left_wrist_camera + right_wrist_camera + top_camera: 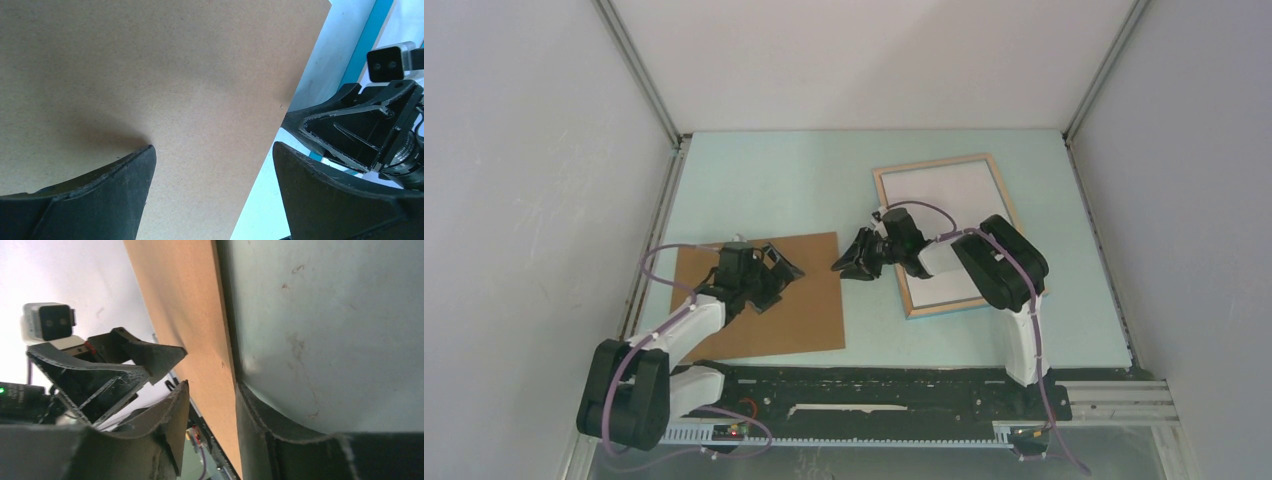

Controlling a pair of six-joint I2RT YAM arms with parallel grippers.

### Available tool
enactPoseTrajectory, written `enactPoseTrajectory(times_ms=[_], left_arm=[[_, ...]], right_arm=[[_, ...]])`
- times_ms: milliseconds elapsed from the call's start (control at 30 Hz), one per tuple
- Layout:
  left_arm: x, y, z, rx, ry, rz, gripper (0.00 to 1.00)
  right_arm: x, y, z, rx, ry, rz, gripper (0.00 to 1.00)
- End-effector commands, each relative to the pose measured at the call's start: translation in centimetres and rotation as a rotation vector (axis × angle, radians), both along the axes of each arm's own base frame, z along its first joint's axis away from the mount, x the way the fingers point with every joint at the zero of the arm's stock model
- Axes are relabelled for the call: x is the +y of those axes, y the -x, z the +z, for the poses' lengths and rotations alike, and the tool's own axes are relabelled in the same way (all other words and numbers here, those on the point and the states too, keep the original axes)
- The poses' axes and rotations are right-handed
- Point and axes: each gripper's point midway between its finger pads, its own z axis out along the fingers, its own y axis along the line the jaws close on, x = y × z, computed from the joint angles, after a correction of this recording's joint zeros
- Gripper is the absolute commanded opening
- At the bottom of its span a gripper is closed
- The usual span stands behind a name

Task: Put the photo into the frame
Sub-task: Move the photo frame item to the center of the board.

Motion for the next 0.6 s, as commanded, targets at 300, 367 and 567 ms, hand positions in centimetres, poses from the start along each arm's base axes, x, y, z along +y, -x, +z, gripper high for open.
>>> enactPoseTrajectory(times_ms=[300,367,567], left_arm=[[-2.2,2.7,-2.1,0.128,0.052,-0.173,1.00],[-3.3,2.1,-1.5,0.125,0.077,-0.203,1.00],[-8.1,0.8,0.0,0.110,0.124,-0.300,1.00]], right_arm=[[0.7,2.3,10.3,-0.023,-0.391,0.076,0.38],[0.0,2.1,10.3,-0.026,-0.395,0.066,0.38],[-2.7,1.4,11.0,-0.048,-0.398,0.029,0.38]])
